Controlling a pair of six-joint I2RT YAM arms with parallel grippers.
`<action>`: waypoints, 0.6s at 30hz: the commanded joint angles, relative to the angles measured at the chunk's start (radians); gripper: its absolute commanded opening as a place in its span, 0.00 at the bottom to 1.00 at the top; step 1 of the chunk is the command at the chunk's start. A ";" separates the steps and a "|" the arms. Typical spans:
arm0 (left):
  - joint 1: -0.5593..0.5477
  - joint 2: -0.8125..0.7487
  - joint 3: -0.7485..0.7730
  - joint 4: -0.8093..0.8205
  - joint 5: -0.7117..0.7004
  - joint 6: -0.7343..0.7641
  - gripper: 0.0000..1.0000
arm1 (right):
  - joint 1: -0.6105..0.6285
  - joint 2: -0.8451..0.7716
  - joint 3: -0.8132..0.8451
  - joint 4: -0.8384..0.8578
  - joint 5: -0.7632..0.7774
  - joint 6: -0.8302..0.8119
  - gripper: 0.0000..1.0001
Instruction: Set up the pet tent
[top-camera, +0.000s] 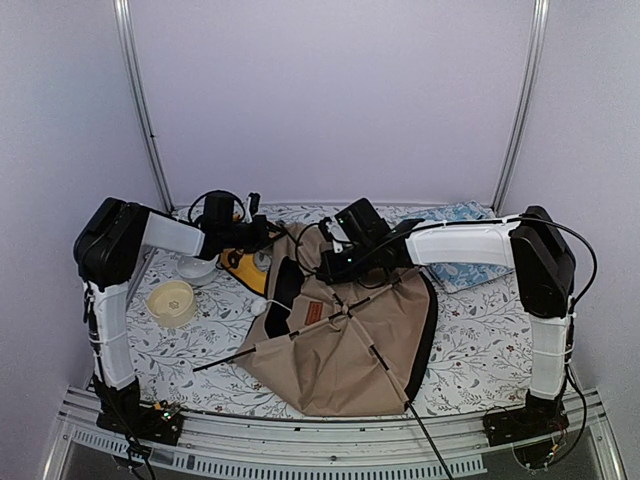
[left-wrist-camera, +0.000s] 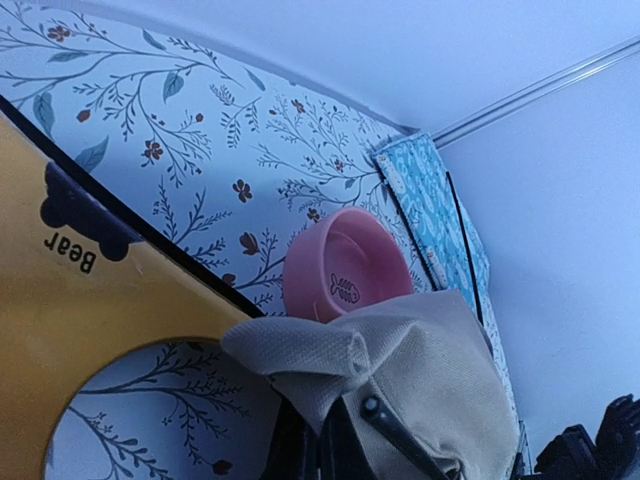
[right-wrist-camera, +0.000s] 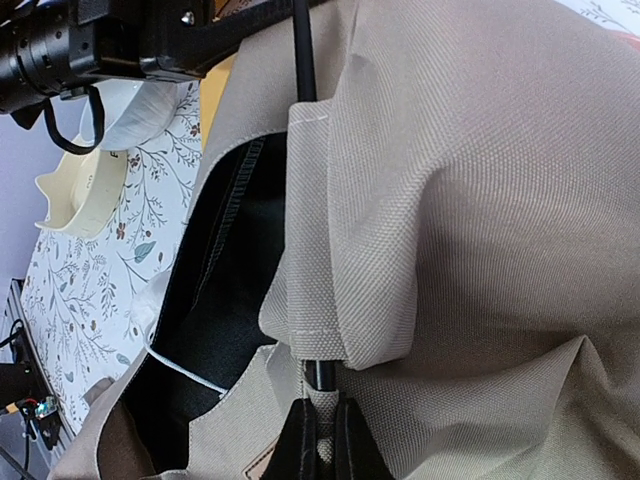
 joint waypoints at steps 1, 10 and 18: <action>-0.011 -0.076 -0.026 0.008 -0.067 0.068 0.00 | -0.020 -0.039 -0.029 -0.003 0.001 0.030 0.00; -0.035 -0.108 -0.045 -0.044 -0.153 0.169 0.00 | -0.022 -0.082 -0.057 0.066 -0.032 0.039 0.00; -0.042 -0.114 -0.063 -0.042 -0.190 0.204 0.00 | -0.029 -0.109 -0.099 0.113 -0.037 0.051 0.00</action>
